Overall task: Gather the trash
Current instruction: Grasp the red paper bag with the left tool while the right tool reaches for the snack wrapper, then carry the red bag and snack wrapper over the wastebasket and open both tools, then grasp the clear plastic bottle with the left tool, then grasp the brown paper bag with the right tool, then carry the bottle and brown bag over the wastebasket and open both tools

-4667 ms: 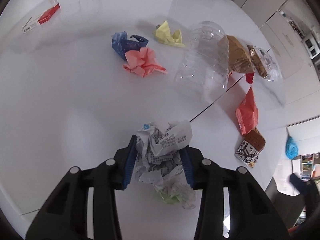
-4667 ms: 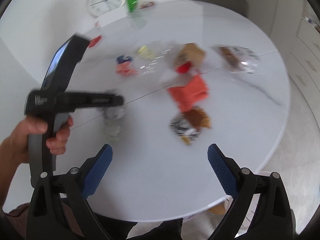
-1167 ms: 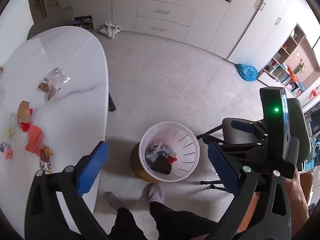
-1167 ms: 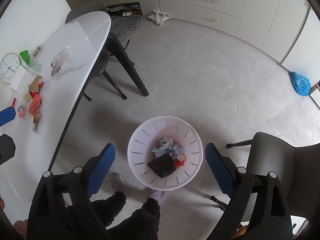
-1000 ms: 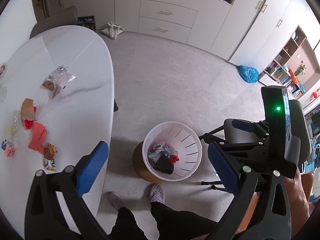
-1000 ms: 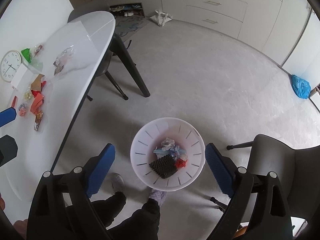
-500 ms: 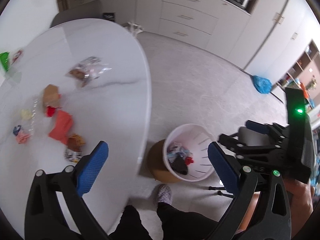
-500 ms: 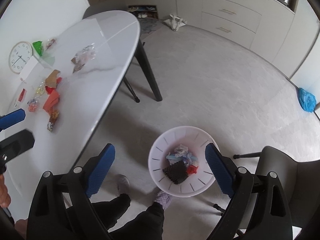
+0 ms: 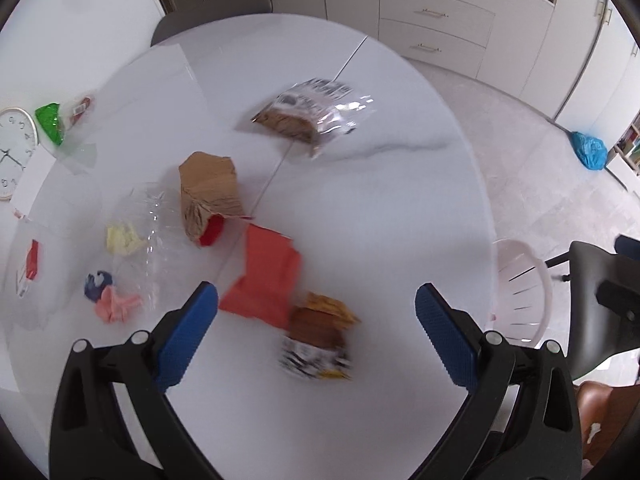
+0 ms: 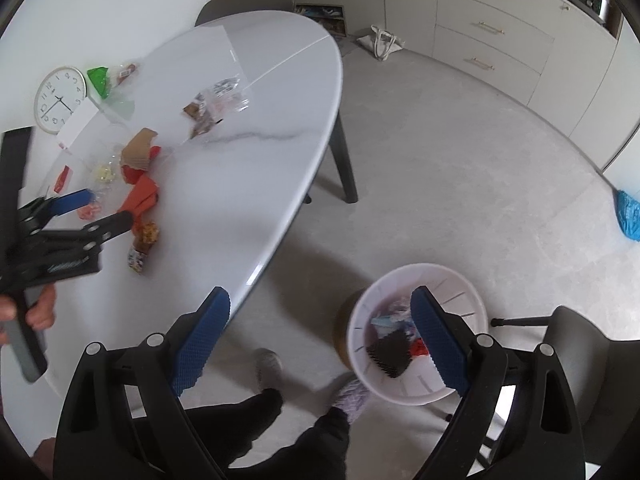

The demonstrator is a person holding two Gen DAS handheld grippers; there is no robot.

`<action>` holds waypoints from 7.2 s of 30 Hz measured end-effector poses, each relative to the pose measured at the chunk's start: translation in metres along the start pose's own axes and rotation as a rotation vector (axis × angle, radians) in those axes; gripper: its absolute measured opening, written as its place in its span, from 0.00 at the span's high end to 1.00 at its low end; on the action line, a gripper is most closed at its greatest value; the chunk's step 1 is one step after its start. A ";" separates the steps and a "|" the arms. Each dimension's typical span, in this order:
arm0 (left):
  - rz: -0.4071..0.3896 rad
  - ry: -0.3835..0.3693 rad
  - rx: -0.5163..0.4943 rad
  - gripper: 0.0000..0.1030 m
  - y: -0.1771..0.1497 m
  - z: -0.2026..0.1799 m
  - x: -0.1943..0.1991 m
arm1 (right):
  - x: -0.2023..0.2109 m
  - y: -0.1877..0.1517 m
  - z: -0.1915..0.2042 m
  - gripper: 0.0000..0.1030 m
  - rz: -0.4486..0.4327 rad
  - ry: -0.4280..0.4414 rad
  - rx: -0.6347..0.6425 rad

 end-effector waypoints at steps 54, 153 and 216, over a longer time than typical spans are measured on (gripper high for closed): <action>-0.012 -0.038 0.225 0.65 -0.053 0.122 0.057 | -0.082 0.027 0.190 0.84 0.081 0.065 0.046; -0.068 0.021 0.244 0.10 -0.004 0.047 0.074 | 0.022 0.042 0.036 0.08 -0.073 0.065 0.016; -0.016 -0.052 0.278 0.41 -0.022 0.114 0.051 | -0.072 0.096 0.206 0.50 0.097 0.195 0.234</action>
Point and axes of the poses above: each gripper's, at about its wrist camera, not at the fingertips, and x roughly against the way its jaws point, z to its left, y to its top, the point moved 6 cm from there along -x, roughly the way its jaws point, and after that the axes turned 2 degrees about -y, right-handed, at the moved point
